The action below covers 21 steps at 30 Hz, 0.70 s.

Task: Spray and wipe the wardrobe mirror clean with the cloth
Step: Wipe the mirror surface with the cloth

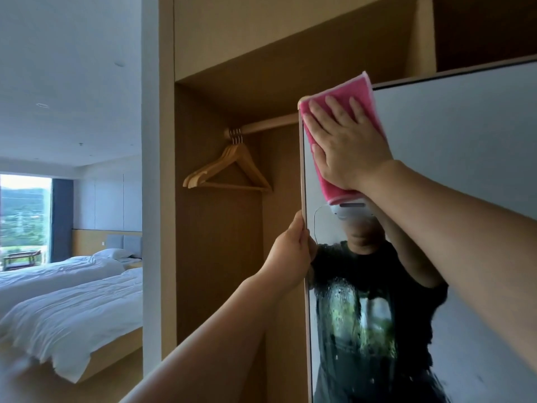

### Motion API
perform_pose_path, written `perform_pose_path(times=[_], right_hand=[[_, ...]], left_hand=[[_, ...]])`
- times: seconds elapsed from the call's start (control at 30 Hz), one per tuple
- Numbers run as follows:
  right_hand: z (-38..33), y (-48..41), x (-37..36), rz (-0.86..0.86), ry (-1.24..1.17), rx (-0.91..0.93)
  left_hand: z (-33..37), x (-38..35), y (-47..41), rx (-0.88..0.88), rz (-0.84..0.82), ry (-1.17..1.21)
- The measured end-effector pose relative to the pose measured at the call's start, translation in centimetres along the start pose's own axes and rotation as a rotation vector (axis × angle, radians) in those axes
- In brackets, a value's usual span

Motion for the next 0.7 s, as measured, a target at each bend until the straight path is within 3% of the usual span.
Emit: perform_pose_path(times=[0.7], right_hand=[[-5.7,7.9,-3.9,-0.005,-0.066,0.042]], left_hand=[[-0.4,0.4,0.1,-0.021,-0.091,0.066]])
Point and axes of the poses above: each hand's wrist, its own y-axis away from the middle knuckle, its own x-axis out of the back of the hand, z = x × y, the point moved 4 cm from there along -y, towards the middle knuckle, and after that the axes turned 12 degrees about -z, right-handed, at the moved point
